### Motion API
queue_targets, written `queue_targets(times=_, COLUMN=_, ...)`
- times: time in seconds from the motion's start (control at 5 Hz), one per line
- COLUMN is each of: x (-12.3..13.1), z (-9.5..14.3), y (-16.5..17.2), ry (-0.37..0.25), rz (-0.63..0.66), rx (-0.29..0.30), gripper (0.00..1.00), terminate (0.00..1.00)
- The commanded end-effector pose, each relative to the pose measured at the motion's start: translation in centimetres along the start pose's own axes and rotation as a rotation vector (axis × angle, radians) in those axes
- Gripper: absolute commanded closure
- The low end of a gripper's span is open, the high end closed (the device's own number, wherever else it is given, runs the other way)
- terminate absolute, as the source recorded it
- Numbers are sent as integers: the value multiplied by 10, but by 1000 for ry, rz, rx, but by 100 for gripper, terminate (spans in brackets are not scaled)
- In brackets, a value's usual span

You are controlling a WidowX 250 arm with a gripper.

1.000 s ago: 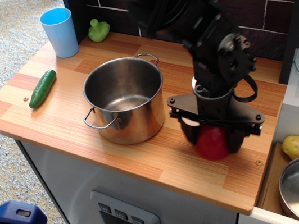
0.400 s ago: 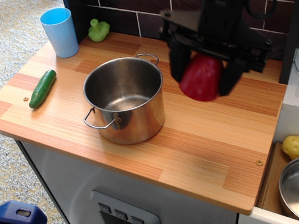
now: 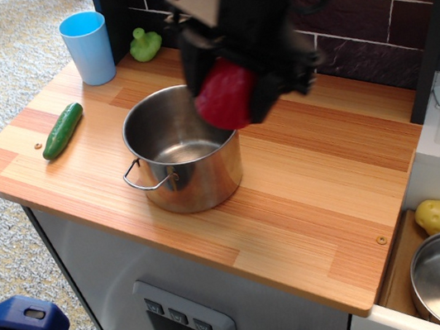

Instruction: Put sweet potato in pot

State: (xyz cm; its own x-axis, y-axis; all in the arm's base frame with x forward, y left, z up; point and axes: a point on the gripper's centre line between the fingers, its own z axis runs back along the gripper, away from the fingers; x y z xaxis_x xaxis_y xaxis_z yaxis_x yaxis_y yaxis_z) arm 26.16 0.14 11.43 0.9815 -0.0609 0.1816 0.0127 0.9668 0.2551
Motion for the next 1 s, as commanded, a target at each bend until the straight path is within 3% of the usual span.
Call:
queue_targets(times=0.0, x=5, z=-7, y=35, ry=-139, rz=-49, rx=3, gripper=100, terminate=0)
queue_targets(times=0.2, x=5, z=-18, y=39, ry=-226, rz=-84, rx=-15, gripper=0, terminate=0)
queue_targets(times=0.6, x=5, z=-18, y=39, ry=-226, rz=-84, rx=-15, gripper=0, terminate=0)
queue_targets(times=0.8, x=5, z=-18, y=39, ry=-226, rz=-84, rx=-15, gripper=0, terminate=100)
